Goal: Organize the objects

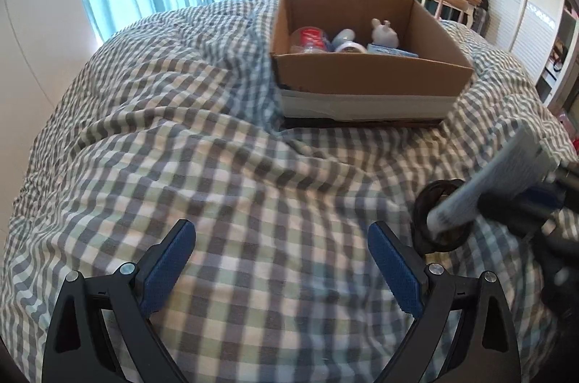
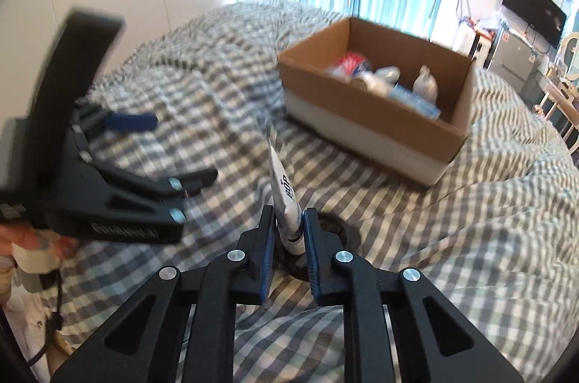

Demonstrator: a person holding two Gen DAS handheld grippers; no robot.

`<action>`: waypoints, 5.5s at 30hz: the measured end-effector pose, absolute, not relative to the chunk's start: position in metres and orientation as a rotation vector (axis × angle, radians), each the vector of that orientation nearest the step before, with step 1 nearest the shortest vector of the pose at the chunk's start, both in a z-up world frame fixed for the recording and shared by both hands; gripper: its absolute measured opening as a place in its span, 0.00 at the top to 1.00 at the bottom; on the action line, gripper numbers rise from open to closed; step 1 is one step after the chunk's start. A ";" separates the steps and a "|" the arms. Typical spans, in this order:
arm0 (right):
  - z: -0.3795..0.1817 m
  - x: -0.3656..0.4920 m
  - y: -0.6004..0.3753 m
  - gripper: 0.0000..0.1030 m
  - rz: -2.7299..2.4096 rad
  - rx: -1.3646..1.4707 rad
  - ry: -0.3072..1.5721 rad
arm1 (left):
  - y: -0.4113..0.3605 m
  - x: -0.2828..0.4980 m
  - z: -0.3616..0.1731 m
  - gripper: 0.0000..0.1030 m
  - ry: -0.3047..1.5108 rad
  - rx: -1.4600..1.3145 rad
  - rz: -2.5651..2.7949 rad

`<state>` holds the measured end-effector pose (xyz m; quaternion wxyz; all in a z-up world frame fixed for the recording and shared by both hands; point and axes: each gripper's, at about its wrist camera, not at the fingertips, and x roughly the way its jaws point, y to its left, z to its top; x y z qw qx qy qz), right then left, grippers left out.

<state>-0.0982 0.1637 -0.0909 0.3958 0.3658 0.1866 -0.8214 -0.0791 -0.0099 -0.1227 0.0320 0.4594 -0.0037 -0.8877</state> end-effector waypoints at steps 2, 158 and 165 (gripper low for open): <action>-0.080 -0.101 0.172 0.85 -2.110 0.912 0.449 | 0.001 -0.080 -0.121 0.04 -0.016 1.421 -2.759; 0.157 -0.143 0.248 0.03 -2.747 0.402 0.161 | 0.016 -0.111 0.150 0.01 -0.089 0.537 -3.094; 0.147 -0.087 0.276 0.02 -2.749 0.273 0.021 | 0.014 -0.038 0.152 0.00 0.026 0.343 -3.055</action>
